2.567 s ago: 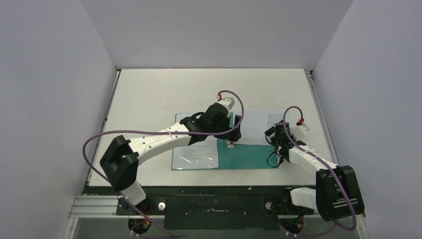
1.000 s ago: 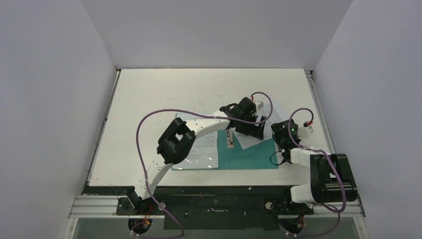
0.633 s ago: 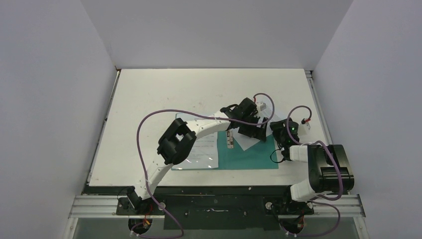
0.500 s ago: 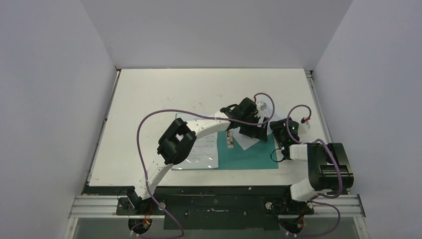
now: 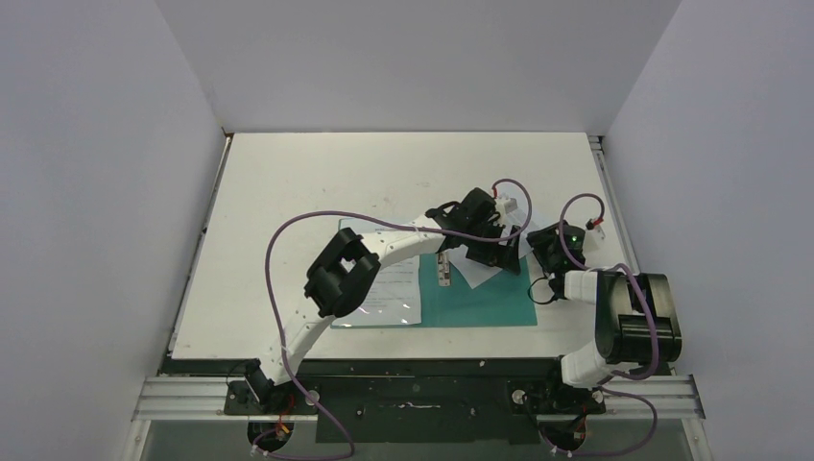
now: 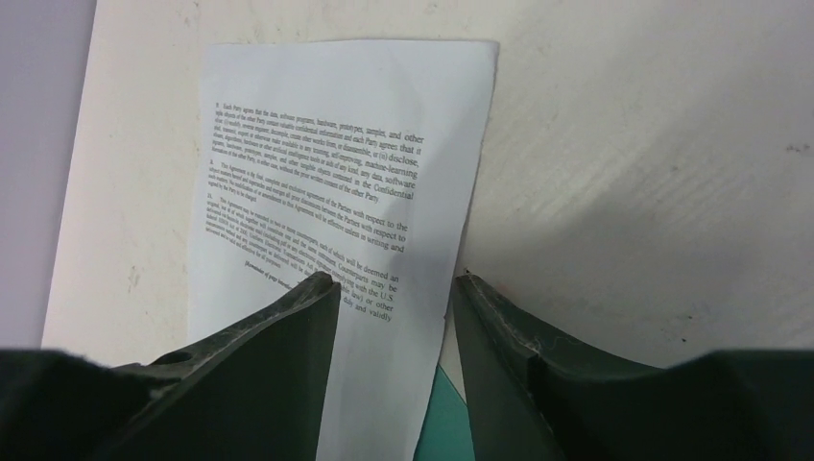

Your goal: Put the files into the folder

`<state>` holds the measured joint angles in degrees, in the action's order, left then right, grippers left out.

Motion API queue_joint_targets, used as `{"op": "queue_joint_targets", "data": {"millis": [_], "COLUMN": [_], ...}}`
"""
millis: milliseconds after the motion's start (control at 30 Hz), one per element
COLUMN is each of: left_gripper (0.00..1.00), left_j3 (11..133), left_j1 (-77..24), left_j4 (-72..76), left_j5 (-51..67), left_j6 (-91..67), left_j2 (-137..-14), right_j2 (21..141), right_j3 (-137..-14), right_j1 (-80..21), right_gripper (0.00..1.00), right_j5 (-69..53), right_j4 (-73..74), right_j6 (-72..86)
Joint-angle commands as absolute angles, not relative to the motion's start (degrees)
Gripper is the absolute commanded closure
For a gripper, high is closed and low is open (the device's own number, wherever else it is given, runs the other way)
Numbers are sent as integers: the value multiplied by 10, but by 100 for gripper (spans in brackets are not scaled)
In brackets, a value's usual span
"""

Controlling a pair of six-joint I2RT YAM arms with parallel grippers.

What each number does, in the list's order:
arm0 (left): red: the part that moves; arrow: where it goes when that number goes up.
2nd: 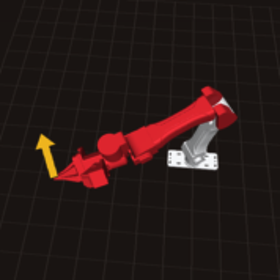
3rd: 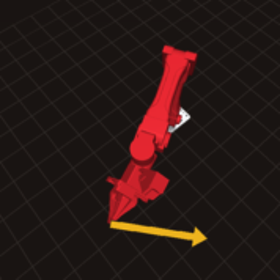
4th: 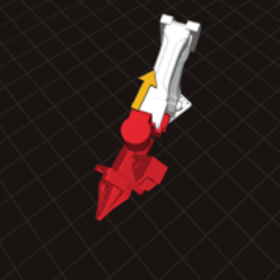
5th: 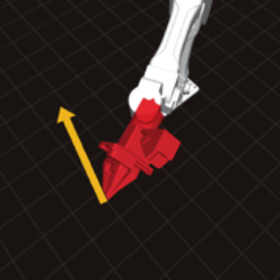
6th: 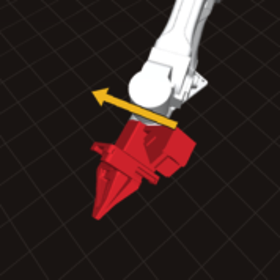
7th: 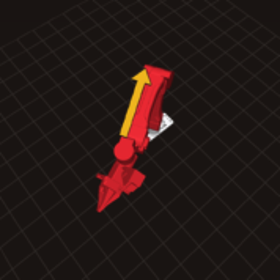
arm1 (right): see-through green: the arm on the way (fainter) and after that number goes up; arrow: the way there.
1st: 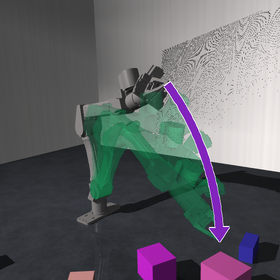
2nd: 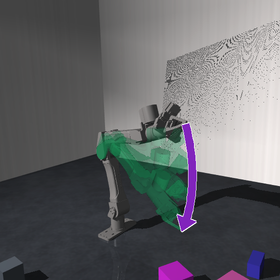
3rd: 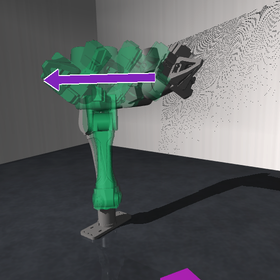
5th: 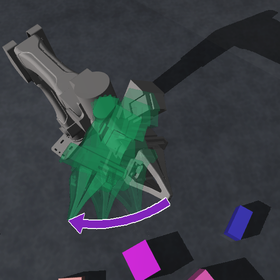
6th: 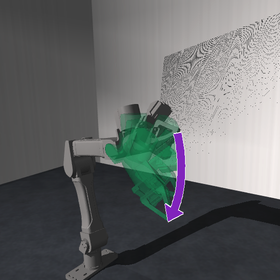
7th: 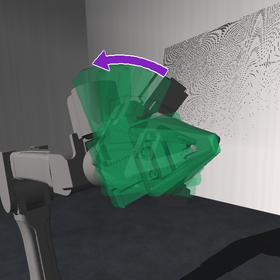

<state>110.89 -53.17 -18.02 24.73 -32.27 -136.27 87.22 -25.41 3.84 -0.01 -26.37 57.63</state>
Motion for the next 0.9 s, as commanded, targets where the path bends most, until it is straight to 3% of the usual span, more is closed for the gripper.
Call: {"op": "queue_joint_targets", "data": {"millis": [0, 200, 867], "left_gripper": [17, 15, 12], "left_j3": [1111, 1155, 1312], "left_j1": [-531, -509, -422], "left_j4": [-144, -182, -229], "left_j5": [260, 237, 208], "left_j6": [-324, -301, -269], "left_j2": [-1367, -1354, -1452], "right_j2": [904, 894, 851], "right_j3": [-256, -258, -247], "right_j1": [43, 43, 37], "right_gripper": [46, 35, 26], "right_j5": [4, -18, -52], "right_j4": [-199, -191, -171], "right_j6": [538, 535, 517]}}
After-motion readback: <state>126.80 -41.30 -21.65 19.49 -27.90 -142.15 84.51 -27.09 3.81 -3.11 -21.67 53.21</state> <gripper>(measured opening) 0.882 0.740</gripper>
